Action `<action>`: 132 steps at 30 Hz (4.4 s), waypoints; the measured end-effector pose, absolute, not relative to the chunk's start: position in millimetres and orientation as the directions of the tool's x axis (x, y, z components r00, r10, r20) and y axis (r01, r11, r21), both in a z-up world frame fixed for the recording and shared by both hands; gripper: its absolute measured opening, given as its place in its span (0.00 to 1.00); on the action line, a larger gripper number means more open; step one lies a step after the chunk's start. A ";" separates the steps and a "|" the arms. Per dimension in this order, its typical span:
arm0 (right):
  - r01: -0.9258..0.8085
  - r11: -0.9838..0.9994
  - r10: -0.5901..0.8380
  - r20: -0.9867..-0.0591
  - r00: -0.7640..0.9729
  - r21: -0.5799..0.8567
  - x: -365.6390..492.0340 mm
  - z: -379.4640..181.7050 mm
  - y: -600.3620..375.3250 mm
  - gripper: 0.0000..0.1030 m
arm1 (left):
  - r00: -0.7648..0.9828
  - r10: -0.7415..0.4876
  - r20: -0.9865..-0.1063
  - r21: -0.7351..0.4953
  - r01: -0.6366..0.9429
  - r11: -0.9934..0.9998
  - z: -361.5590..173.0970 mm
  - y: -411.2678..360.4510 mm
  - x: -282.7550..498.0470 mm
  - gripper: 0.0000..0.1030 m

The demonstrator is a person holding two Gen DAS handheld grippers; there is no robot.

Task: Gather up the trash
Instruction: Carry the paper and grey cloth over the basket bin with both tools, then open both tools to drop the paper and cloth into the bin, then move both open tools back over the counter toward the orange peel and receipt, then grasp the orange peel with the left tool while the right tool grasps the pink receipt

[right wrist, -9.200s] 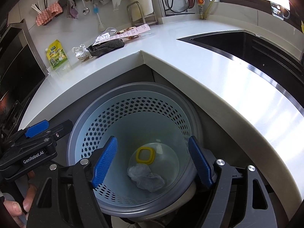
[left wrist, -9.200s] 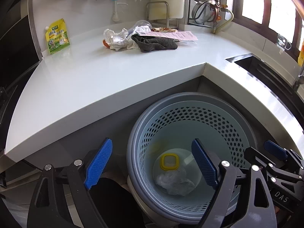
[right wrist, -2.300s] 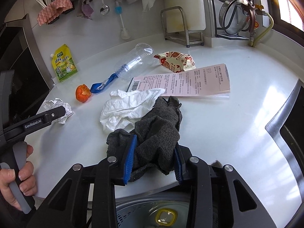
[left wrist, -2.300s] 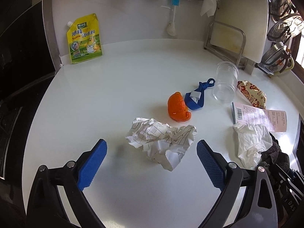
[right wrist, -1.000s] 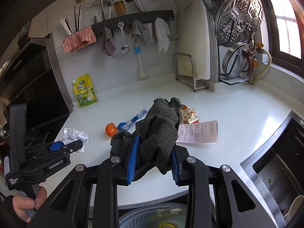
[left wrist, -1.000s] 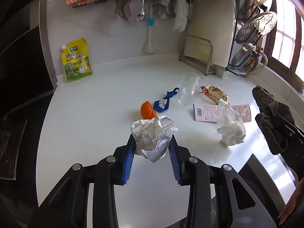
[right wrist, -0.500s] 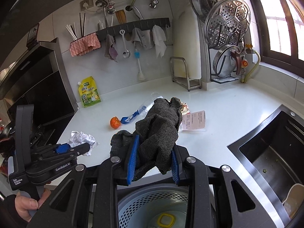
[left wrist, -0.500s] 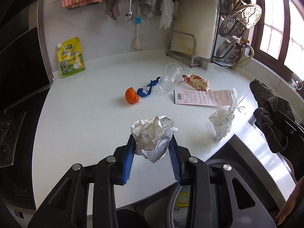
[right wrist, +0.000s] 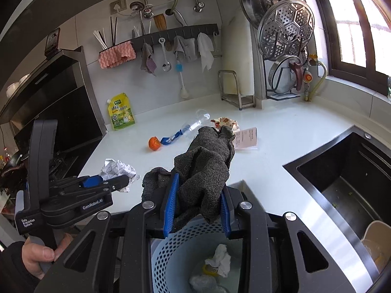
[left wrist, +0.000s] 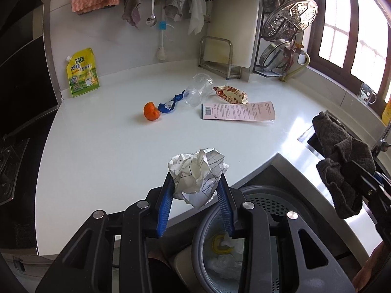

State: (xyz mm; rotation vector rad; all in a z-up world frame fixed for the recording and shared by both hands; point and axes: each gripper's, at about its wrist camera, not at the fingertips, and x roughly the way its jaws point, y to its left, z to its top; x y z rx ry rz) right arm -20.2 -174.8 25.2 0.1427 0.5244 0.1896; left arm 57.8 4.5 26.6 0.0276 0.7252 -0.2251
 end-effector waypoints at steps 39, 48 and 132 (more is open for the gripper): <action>-0.021 0.970 0.182 -0.668 0.721 0.242 -67.5 -90.0 -198.1 0.32 | 0.625 -0.190 -0.757 -0.022 0.266 0.964 -57.4 -35.8 0.7 0.45; 0.001 0.968 0.165 -0.640 0.751 0.251 -70.8 -83.5 -206.7 0.62 | 0.632 -0.172 -0.756 -0.029 0.230 0.973 -57.4 -26.3 3.0 0.74; -0.108 0.967 0.230 -0.613 0.756 0.230 187.6 -37.5 -188.3 0.66 | 0.597 0.110 -0.794 0.034 -0.137 0.990 -38.2 38.0 334.9 0.66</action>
